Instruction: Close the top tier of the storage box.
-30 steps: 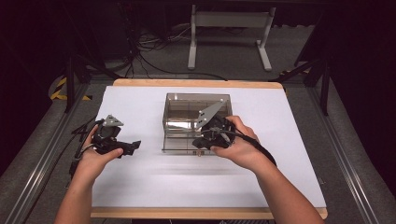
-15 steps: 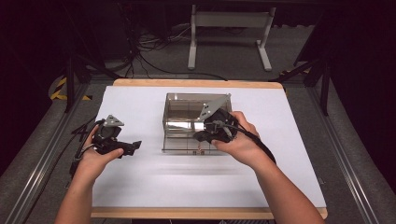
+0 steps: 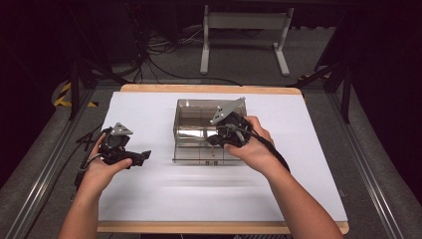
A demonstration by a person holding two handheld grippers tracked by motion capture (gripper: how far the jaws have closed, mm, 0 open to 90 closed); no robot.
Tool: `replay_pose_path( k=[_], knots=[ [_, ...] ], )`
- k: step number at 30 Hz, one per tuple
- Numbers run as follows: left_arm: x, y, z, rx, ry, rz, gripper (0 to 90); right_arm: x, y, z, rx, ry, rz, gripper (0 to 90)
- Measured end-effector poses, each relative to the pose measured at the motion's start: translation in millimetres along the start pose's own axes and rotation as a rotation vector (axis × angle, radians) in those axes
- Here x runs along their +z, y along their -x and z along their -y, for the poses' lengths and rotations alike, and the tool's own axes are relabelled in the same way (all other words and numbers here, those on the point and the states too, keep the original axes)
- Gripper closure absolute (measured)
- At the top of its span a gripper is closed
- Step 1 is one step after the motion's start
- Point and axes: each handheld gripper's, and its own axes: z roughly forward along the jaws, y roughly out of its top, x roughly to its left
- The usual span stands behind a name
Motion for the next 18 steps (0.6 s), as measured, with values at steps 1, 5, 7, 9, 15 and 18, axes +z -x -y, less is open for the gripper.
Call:
replay_pose_path(
  k=[1,5,7,9,15,18],
  knots=[
    [-0.1,0.1,0.0,-0.001,0.001,-0.001,4.6,2.2,1.6,0.6,0.004,0.0,0.006,90.0],
    [0.0,-0.6,0.3,-0.005,0.005,-0.001,4.6,8.3,6.1,3.2,0.022,0.002,0.018,90.0],
    [0.0,-0.6,0.3,-0.005,0.005,-0.001,4.6,9.5,7.0,3.5,0.02,0.003,0.019,90.0],
    [0.0,-0.5,0.2,-0.002,0.005,0.001,4.6,13.6,8.2,4.3,0.027,0.0,0.022,90.0],
    [-0.7,-0.9,0.2,-0.006,0.001,0.004,4.6,21.1,11.2,7.2,0.038,-0.009,0.026,90.0],
    [-1.1,-1.0,0.1,-0.006,0.0,0.002,4.6,23.9,12.4,8.9,0.039,-0.017,0.025,90.0]
  ],
)
